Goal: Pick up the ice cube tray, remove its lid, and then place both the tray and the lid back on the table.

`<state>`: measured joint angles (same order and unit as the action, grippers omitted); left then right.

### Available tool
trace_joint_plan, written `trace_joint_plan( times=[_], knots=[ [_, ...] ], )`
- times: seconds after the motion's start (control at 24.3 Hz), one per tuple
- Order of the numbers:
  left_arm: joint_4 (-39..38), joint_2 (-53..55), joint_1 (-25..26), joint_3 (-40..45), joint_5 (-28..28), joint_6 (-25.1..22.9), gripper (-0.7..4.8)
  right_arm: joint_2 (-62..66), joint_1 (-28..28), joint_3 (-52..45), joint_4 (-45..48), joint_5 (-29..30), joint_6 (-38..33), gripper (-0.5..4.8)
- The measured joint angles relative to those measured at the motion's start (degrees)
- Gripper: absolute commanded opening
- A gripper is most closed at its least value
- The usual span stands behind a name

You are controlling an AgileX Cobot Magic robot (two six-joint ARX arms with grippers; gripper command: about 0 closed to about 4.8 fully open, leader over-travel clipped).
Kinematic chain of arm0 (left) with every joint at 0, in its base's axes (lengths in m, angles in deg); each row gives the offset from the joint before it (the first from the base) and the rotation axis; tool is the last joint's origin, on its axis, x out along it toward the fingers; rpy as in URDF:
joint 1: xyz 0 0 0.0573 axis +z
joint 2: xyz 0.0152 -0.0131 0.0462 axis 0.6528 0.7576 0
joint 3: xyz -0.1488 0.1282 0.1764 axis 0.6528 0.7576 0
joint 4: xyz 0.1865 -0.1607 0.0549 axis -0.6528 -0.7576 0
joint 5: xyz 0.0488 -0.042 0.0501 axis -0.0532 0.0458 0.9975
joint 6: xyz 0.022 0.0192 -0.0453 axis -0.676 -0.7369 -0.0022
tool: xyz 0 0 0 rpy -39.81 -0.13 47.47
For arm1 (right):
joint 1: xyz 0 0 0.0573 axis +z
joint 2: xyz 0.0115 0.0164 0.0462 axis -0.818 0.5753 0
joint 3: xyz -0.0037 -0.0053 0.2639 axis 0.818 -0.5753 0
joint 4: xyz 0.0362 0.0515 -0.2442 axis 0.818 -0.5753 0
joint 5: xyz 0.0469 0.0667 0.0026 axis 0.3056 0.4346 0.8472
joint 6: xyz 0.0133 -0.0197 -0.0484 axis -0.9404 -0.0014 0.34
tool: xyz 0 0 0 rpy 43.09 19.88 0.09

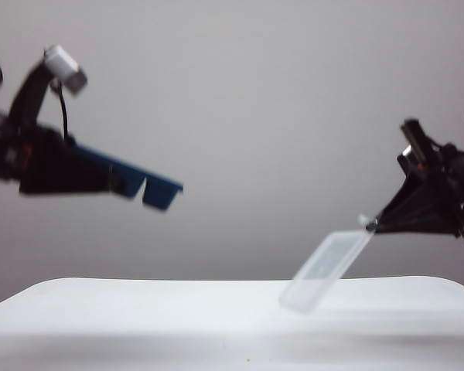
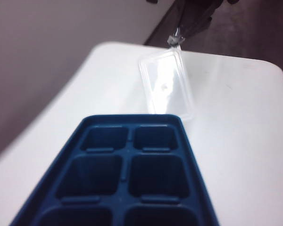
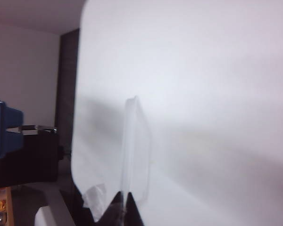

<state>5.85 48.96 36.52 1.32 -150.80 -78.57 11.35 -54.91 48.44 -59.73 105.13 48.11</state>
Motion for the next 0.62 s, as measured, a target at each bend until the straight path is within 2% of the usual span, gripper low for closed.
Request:
trace_joint_plan(
  times=[0.33,0.49,0.53,0.62],
  knots=[
    [6.1,13.0,-0.1,0.0,1.3,0.6,2.12,8.0,0.0,0.0,2.3,-1.6,0.0,-0.06],
    [6.0,15.6,0.8,0.0,2.5,-0.8,2.12,9.6,0.0,0.0,2.2,-3.6,-0.1,-0.04],
    [6.1,16.1,1.2,0.0,2.8,-1.2,2.14,9.7,0.0,0.0,2.1,-4.5,-0.1,0.07],
    [6.0,16.7,2.1,0.0,3.5,-1.4,2.16,9.6,-0.3,0.1,2.6,-5.7,0.0,0.86]
  ],
)
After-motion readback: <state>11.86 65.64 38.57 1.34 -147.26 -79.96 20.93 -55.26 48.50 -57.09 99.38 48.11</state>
